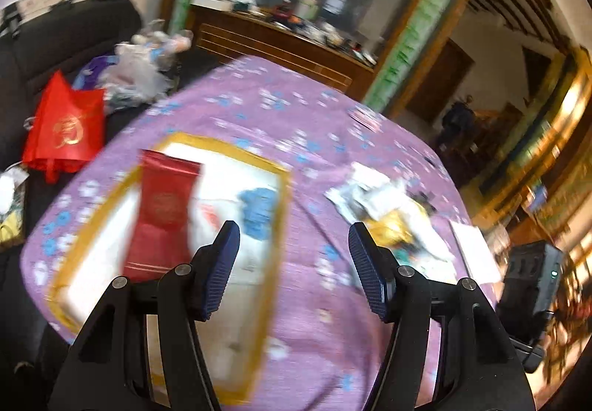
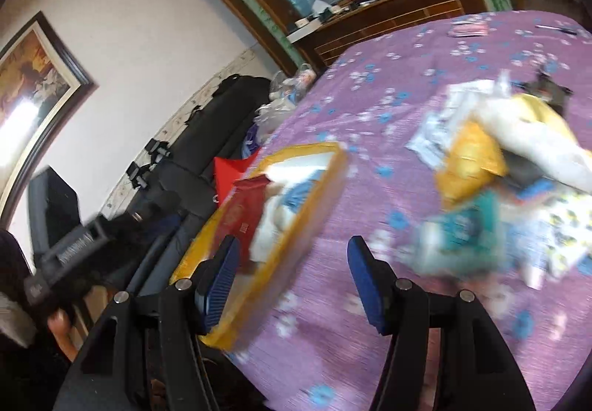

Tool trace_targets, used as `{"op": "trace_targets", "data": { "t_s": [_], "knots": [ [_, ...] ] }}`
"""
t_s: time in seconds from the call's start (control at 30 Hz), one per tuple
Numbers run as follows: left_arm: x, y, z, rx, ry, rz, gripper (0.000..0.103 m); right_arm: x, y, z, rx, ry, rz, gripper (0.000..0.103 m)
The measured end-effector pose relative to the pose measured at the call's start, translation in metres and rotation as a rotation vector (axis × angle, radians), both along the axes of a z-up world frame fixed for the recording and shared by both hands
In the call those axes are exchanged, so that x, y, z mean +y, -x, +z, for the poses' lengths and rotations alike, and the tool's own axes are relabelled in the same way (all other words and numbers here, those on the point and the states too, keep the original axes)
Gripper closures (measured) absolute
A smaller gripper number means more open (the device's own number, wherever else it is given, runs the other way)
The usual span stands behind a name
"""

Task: Organize soft objects
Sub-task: 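Move both grippers back to the pile of items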

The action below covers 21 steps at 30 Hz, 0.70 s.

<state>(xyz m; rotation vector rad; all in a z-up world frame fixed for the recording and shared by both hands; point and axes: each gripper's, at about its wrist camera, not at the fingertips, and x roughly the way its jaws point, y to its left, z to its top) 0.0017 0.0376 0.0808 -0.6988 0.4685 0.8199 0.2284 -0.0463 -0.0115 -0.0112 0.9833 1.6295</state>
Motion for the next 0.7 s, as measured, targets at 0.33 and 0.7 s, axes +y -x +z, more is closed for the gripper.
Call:
{"op": "trace_targets", "data": {
  "t_s": [0.33,0.7],
  "knots": [
    [-0.045,-0.094,-0.019,0.100,0.020,-0.206,0.041,-0.046,-0.039,-0.026,0.048,0.016,-0.081,0.031],
    [-0.029,-0.083,-0.030,0.051,0.077,-0.185,0.041,-0.054,-0.059,-0.032,0.075,0.017,-0.121,0.031]
  ]
}}
